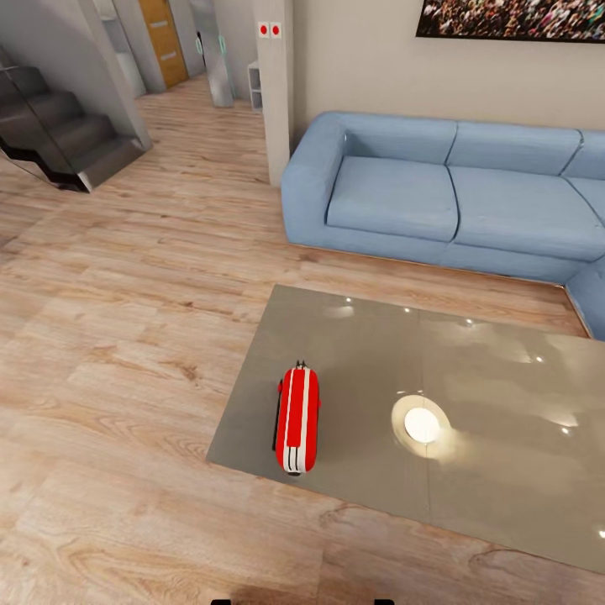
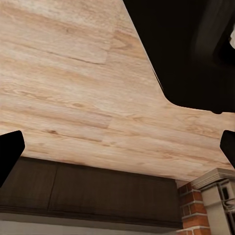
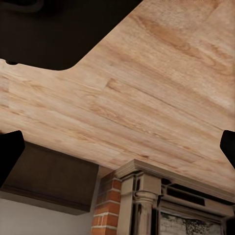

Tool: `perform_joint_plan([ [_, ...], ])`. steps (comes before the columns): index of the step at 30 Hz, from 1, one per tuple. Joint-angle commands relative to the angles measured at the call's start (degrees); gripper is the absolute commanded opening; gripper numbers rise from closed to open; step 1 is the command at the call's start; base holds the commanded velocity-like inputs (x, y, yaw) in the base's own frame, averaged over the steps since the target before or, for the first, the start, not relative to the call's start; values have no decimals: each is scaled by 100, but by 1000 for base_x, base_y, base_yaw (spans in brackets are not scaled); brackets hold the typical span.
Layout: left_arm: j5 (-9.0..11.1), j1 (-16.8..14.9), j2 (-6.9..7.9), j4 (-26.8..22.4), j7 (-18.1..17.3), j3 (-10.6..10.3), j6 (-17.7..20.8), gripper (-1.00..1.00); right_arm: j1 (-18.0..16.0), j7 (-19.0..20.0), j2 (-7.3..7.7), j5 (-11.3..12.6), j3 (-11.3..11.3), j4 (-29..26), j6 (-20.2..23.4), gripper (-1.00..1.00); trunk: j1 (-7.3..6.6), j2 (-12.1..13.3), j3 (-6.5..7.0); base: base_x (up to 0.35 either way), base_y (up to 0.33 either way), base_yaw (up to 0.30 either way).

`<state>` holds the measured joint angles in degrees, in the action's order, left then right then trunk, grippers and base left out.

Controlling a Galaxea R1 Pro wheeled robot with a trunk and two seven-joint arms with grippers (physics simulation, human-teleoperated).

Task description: Turn on the radio receiver that's on the table in the living room.

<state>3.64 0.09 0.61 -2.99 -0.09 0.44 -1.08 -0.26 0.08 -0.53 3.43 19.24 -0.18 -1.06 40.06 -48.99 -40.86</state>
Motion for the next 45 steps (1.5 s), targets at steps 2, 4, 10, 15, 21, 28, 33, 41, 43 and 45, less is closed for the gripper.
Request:
perform_joint_plan([
  [2, -1, 0, -4, 0, 0, 0, 2, 100, 0, 1, -2, 0, 6, 0, -6, 100, 0, 0, 0, 0, 0, 0],
  [4, -1, 0, -5, 0, 0, -2, 2, 100, 0, 1, -7, 0, 8, 0, -9, 100, 0, 0, 0, 0, 0, 0],
  [10, -4, 0, -5, 0, 0, -6, 2, 100, 0, -14, -27, -5, 12, 0, -15, 100, 0, 0, 0, 0, 0, 0],
  [15, -18, 0, -4, -7, 0, -17, 2, 100, 0, -16, -37, -16, 13, 0, -23, 100, 0, 0, 0, 0, 0, 0],
  [21, -12, 0, 529, -2416, -54, -17, 183, 100, 0, -51, 45, -69, 166, -2347, 345, 100, 0, 0, 0, 0, 0, 0],
  [28, 276, 0, 1173, -5616, -567, 219, 1828, 100, 0, -484, 174, -75, 131, -6404, 2586, 100, 0, 0, 0, 0, 0, 0],
  [33, 563, 0, 1409, -7523, -1480, 926, 2942, 100, -218, -759, 317, -88, 113, -8027, 3179, 100, 0, 0, 0, 0, 0, 0],
  [41, 608, 0, 1481, -8415, -1712, 1126, 3227, 100, -915, -780, 316, -122, 132, -8647, 4164, 100, 0, 0, 0, 0, 0, 0],
  [43, 610, 0, 1502, -8443, -1898, 1130, 3242, 100, -938, -773, 323, -127, 133, -8826, 4355, 100, 0, 0, 0, 0, 0, 0],
  [45, 606, -16, 1574, -8465, -2459, 1133, 3322, 100, -1008, -770, 318, -131, 133, -8961, 4593, 100, 0, 0, 0, 0, 0, 0],
])
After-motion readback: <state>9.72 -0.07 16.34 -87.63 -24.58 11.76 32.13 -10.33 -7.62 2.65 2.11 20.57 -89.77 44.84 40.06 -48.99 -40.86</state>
